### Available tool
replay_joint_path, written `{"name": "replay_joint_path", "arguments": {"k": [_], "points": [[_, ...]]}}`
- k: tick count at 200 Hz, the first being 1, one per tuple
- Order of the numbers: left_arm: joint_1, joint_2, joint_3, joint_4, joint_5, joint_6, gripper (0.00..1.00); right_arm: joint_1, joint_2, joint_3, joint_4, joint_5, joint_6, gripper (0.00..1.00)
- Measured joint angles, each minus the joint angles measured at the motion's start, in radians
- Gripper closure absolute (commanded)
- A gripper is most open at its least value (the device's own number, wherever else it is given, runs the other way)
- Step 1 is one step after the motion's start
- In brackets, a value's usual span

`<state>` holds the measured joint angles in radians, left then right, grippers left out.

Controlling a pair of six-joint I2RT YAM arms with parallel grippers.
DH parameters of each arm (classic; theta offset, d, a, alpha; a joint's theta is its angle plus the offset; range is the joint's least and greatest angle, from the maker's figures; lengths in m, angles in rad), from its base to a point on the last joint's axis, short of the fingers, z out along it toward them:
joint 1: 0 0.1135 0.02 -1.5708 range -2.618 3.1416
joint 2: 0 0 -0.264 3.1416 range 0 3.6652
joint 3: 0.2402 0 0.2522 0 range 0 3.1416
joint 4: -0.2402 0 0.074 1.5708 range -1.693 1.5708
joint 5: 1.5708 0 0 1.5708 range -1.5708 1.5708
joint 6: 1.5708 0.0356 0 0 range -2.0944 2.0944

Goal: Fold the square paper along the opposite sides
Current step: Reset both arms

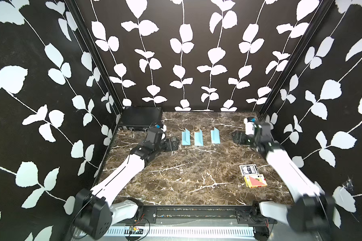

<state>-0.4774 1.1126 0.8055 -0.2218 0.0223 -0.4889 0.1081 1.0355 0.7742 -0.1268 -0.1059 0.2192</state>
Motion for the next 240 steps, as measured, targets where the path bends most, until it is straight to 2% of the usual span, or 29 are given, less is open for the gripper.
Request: {"name": "replay_joint_path", "arguments": {"k": [11, 24, 42, 60, 80, 99, 123, 141, 158, 170, 183, 214, 240], "points": [[0.000, -0.066, -0.119, 0.134, -0.067, 0.085, 0.02, 0.007, -0.112, -0.154, 0.173, 0.055, 0.008, 0.01], [0.010, -0.132, -0.269, 0.288, -0.134, 0.175, 0.01, 0.012, -0.177, -0.325, 0.364, 0.111, -0.004, 0.01], [0.061, -0.160, -0.399, 0.375, -0.202, 0.296, 0.01, 0.014, -0.169, -0.430, 0.425, 0.163, -0.046, 0.01], [0.143, -0.122, -0.427, 0.427, -0.242, 0.371, 0.01, 0.021, -0.102, -0.429, 0.430, 0.203, -0.109, 0.01], [0.211, -0.060, -0.406, 0.485, -0.220, 0.475, 0.01, 0.037, -0.013, -0.451, 0.521, 0.246, -0.189, 0.01], [0.268, 0.060, -0.373, 0.566, -0.157, 0.554, 0.01, 0.050, 0.100, -0.476, 0.590, 0.288, -0.246, 0.01], [0.368, 0.230, -0.367, 0.656, -0.055, 0.584, 0.01, 0.058, 0.228, -0.476, 0.698, 0.326, -0.296, 0.01], [0.422, 0.285, -0.378, 0.736, -0.006, 0.599, 0.01, 0.060, 0.315, -0.475, 0.821, 0.342, -0.319, 0.01], [0.461, 0.344, -0.393, 0.882, 0.048, 0.605, 0.01, 0.050, 0.427, -0.474, 0.957, 0.351, -0.323, 0.01], [0.470, 0.411, -0.394, 0.975, 0.067, 0.605, 0.01, 0.026, 0.477, -0.474, 0.989, 0.327, -0.319, 0.01], [0.476, 0.457, -0.394, 0.993, 0.067, 0.603, 0.01, -0.009, 0.501, -0.466, 0.993, 0.299, -0.310, 0.01], [0.471, 0.469, -0.395, 1.029, 0.038, 0.600, 0.02, -0.084, 0.501, -0.394, 0.953, 0.212, -0.270, 0.01], [0.464, 0.464, -0.396, 1.061, 0.030, 0.602, 0.01, -0.094, 0.500, -0.378, 0.950, 0.179, -0.253, 0.01]]}}
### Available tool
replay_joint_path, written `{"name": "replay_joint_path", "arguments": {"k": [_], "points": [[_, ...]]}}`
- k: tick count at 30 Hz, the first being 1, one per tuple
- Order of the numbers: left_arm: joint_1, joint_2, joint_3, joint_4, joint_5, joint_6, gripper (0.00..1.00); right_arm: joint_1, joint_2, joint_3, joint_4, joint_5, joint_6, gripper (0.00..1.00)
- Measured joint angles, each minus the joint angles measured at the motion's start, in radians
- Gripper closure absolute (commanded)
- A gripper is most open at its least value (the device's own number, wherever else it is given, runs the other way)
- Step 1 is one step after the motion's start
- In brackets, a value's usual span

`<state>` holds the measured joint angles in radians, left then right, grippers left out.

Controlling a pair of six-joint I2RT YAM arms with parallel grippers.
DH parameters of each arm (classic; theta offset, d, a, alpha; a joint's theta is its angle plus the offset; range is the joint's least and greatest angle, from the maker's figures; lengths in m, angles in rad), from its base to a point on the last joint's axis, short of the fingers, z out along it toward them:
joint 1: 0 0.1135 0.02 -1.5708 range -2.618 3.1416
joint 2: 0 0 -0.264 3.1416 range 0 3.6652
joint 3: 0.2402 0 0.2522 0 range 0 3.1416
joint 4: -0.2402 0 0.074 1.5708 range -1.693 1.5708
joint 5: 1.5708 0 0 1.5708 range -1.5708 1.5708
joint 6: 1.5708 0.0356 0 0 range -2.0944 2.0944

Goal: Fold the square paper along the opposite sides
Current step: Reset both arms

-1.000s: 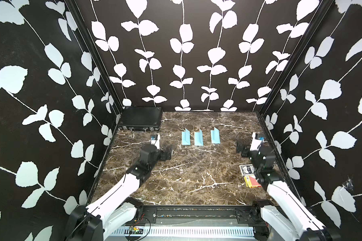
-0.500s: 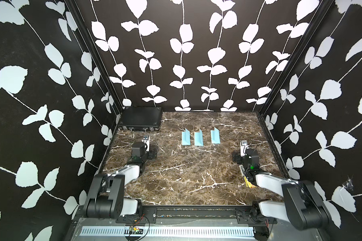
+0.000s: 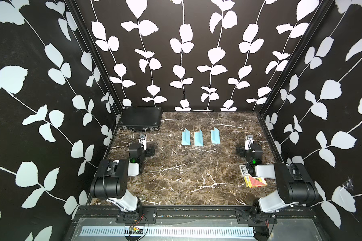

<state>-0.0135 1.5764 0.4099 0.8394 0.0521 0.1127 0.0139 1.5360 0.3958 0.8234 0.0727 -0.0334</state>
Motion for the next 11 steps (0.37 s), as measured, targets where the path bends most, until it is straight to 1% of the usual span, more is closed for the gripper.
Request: {"name": "replay_joint_path", "arguments": {"k": [11], "points": [[-0.004, -0.001, 0.001, 0.000, -0.014, 0.000, 0.01, 0.000, 0.000, 0.000, -0.021, -0.027, 0.007, 0.01]]}}
